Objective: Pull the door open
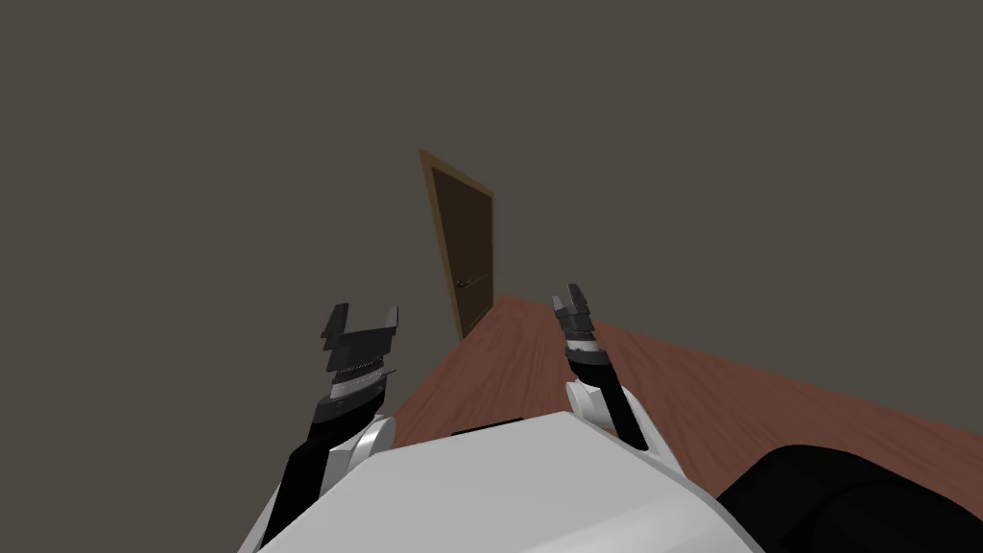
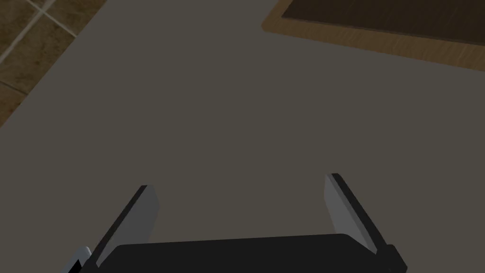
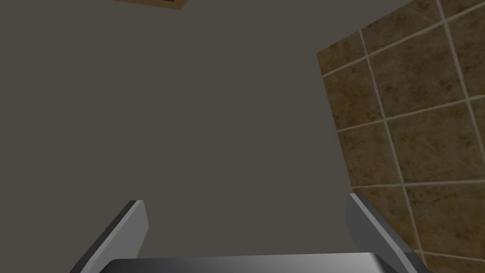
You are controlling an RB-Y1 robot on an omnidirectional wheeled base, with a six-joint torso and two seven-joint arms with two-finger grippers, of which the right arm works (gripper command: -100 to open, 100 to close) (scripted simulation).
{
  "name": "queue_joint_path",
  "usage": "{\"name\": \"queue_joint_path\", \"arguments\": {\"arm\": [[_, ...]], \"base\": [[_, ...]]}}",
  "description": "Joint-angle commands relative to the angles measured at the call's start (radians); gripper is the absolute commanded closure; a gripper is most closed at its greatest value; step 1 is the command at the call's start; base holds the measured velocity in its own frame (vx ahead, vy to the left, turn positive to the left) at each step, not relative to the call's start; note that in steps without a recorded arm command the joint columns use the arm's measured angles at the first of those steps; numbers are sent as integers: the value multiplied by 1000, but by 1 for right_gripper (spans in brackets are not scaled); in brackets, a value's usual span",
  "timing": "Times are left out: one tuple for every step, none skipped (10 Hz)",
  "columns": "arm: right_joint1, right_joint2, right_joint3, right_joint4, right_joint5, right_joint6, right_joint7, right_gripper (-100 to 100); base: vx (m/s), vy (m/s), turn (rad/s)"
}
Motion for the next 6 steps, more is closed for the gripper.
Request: {"name": "queue_joint_path", "arguments": {"arm": [[-16,-9,2,38,-6,-6,0,-100],[-26,-15,4,62,-9,-11,0,-100],[-37,-21,5,88,-13,-15,1,-100],[-45,-24,6,106,-16,-18,1,-100],[-52,-28,7,123,-19,-21,1,-100],[-60,-32,8,141,-21,-24,1,-100]], "base": [[41,-21,172],[98,-20,176],[113,-25,138],[122,-32,105],[94,-33,127],[81,-29,101]]}}
